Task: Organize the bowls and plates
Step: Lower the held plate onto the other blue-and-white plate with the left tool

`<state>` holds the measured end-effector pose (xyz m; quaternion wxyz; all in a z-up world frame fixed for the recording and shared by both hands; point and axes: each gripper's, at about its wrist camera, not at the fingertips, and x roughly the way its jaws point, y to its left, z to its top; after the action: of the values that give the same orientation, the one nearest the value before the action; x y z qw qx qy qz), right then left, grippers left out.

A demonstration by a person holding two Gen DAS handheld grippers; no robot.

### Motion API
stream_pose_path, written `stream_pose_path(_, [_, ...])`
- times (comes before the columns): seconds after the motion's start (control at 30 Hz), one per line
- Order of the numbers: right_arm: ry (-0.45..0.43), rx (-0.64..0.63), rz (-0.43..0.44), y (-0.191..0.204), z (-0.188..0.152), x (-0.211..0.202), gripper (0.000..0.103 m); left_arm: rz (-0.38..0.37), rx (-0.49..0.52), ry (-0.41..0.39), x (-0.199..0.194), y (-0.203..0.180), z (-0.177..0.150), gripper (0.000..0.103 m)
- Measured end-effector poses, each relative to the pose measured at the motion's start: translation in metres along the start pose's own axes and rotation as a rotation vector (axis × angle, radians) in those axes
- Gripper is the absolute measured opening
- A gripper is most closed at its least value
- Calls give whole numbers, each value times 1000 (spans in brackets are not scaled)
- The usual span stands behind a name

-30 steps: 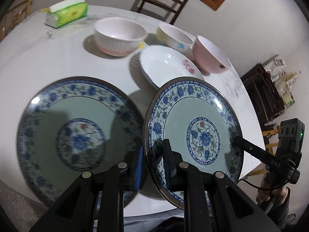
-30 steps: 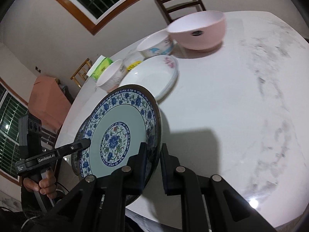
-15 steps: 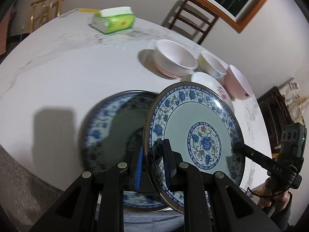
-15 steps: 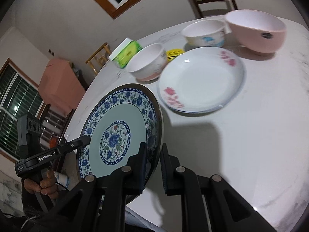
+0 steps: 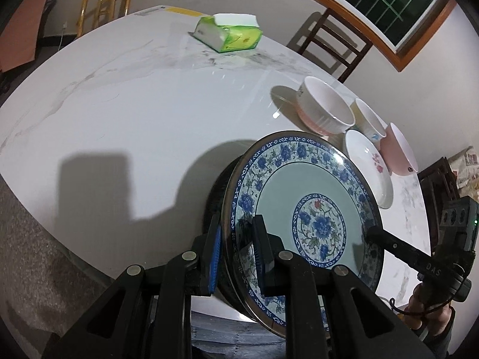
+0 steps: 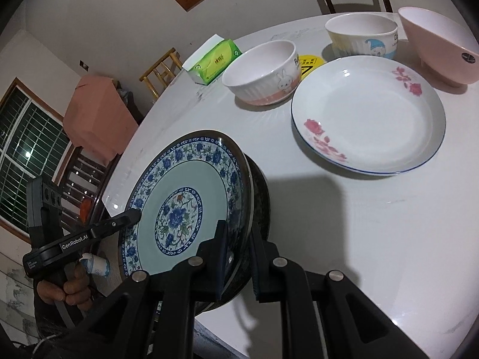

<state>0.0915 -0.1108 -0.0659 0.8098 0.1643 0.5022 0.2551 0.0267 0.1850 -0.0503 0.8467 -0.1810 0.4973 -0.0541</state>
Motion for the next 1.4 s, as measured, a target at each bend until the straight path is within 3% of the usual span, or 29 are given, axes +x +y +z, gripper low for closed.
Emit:
stream_pose_path(0.77, [11, -90, -128, 19, -5, 15, 18, 53, 1, 26, 22, 12, -8, 20])
stream_pose_path(1.03, [-13, -173, -212, 30, -9, 14, 21, 73, 15, 16, 23, 8, -7, 20])
stream_pose_path(1.27, [-23, -281, -349, 43, -14, 16, 27, 110, 59, -3, 23, -2, -3, 20])
stream_pose_path(1.4, [-38, -313, -355, 47, -16, 11, 28, 118, 65, -8, 23, -3, -3, 21])
